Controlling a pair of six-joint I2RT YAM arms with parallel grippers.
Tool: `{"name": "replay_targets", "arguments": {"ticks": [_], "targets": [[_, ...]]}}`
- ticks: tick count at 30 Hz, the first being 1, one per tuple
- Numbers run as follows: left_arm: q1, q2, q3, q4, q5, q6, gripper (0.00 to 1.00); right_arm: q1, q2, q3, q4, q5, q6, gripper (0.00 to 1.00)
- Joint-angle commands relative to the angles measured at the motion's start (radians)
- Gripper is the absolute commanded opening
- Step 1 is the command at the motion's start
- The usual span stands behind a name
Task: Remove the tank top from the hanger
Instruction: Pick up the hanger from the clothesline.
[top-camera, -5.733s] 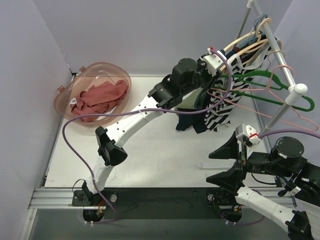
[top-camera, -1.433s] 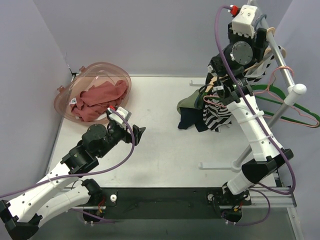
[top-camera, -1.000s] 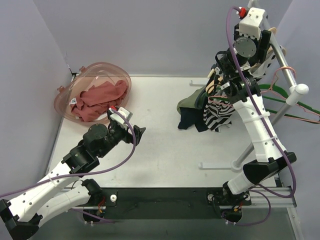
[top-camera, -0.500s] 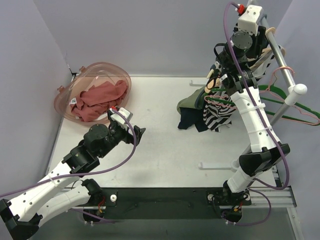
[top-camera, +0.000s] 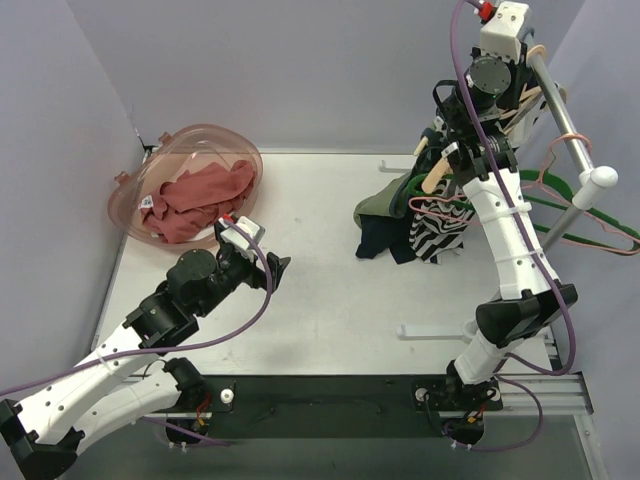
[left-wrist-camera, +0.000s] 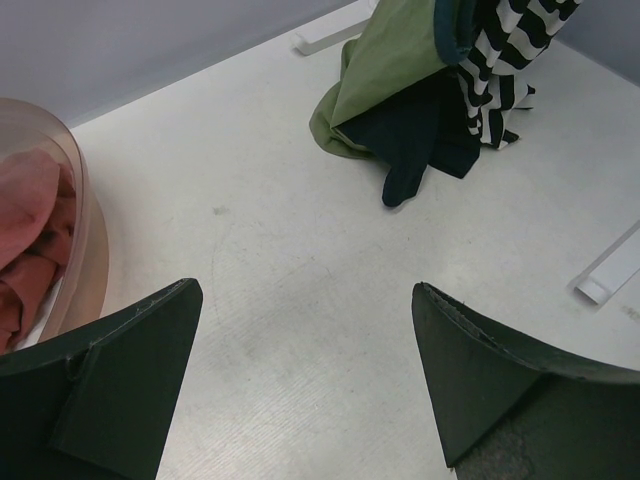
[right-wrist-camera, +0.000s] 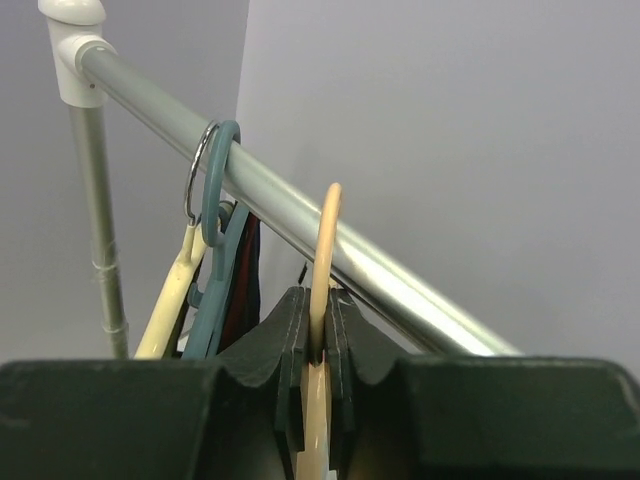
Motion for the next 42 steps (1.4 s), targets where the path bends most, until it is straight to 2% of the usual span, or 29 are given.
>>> {"name": "replay_targets", "arguments": {"ticks": [1, 17, 25, 31, 38, 42], "targets": [[-0.005, -0.026, 0.003, 0.013, -0.011, 0.009, 0.97, 0.0, 0.006, 0.086, 0.109, -0.041, -0.064, 0.0], [-0.008, -0.038, 0.0, 0.01, -0.014, 0.014, 0.97, 0.039, 0.021, 0.128, 0.14, -0.081, -0.092, 0.0], [-0.008, -0.038, -0.001, 0.01, -0.014, 0.02, 0.97, 0.104, -0.004, 0.053, 0.256, -0.073, -0.162, 0.0], [-0.008, -0.049, -0.004, 0.005, -0.019, 0.025, 0.97, 0.104, 0.019, 0.068, 0.281, -0.082, -0.196, 0.0], [-0.008, -0.048, -0.003, 0.002, -0.017, 0.026, 0.97, 0.081, 0.038, 0.027, 0.466, -0.168, -0.319, 0.0], [-0.008, -0.049, -0.004, 0.005, -0.017, 0.026, 0.97, 0.072, 0.027, 0.022, 0.459, -0.168, -0.303, 0.0]]}}
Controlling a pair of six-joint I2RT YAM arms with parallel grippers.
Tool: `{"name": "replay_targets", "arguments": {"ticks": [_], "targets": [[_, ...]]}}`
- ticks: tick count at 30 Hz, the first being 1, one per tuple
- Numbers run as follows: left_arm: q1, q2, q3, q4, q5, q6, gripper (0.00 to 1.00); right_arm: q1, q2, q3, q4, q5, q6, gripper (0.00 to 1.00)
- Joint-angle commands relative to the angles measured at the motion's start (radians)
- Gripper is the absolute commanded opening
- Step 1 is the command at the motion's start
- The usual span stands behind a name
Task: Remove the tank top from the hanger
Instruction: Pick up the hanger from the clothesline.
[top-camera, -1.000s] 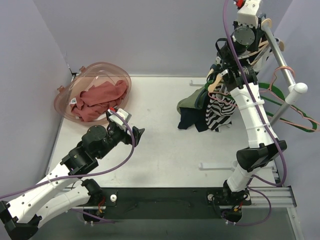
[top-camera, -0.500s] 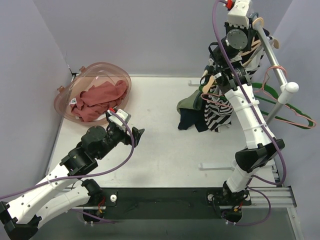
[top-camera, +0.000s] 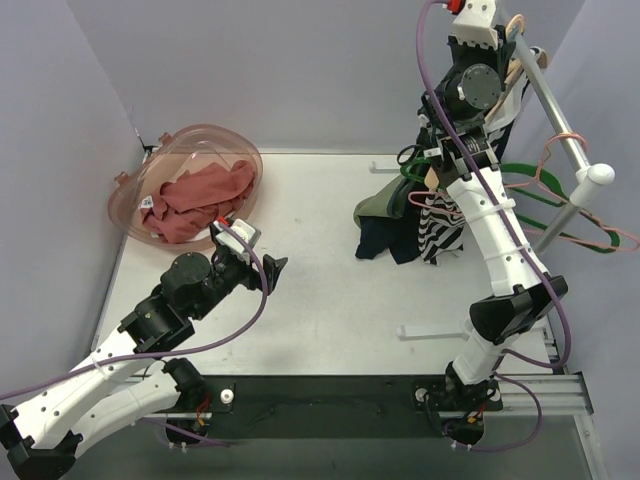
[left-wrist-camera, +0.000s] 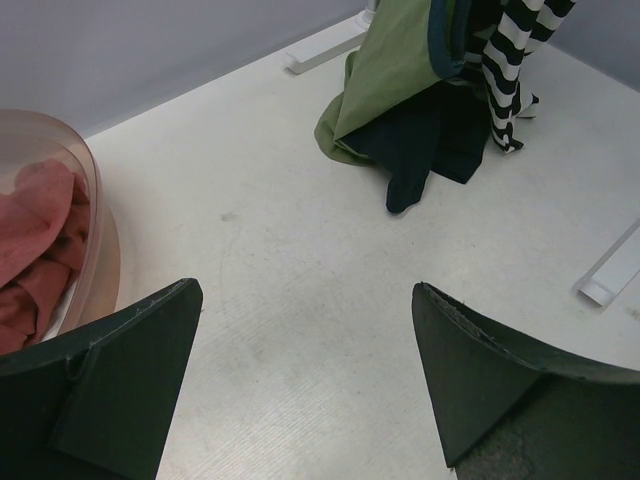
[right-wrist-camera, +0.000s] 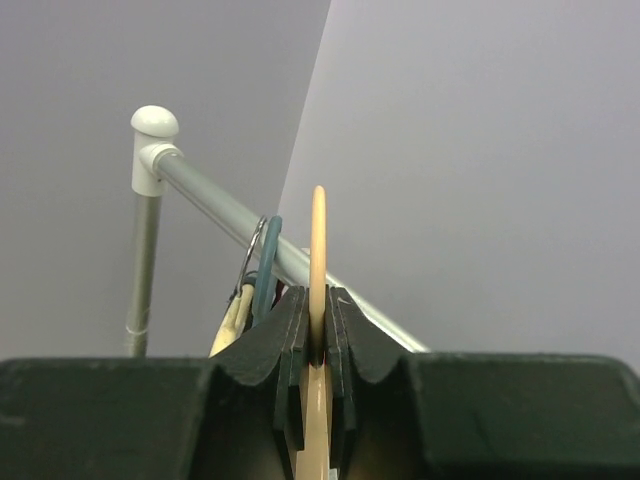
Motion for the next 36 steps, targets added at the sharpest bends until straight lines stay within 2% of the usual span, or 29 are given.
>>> {"name": "replay_targets", "arguments": {"ticks": [1, 7, 12, 18, 22, 28, 36], "targets": [[-0.004, -0.011, 0.0, 0.013, -0.01, 0.007, 0.97, -0.007, -0.024, -0.003, 0.145, -0.059, -0.025, 0.0], [-0.004, -0.008, 0.003, 0.018, -0.009, 0.007, 0.97, 0.079, -0.048, -0.032, 0.17, 0.025, -0.033, 0.0], [-0.004, -0.021, -0.003, 0.018, -0.004, 0.012, 0.97, 0.143, -0.016, 0.005, 0.287, 0.145, -0.147, 0.0], [-0.005, -0.024, 0.034, 0.0, -0.01, 0.015, 0.97, 0.188, 0.015, 0.065, 0.247, 0.237, -0.134, 0.0], [-0.004, -0.032, 0.08, 0.001, 0.016, 0.015, 0.97, 0.208, 0.022, 0.091, 0.289, 0.271, -0.19, 0.0], [-0.004, 0.029, 0.212, -0.04, 0.057, 0.043, 0.97, 0.186, 0.009, 0.005, 0.489, 0.216, -0.276, 0.0], [-0.004, 0.009, 0.227, -0.057, 0.059, 0.04, 0.97, 0.156, -0.039, -0.055, 0.468, 0.125, -0.241, 0.0]]}}
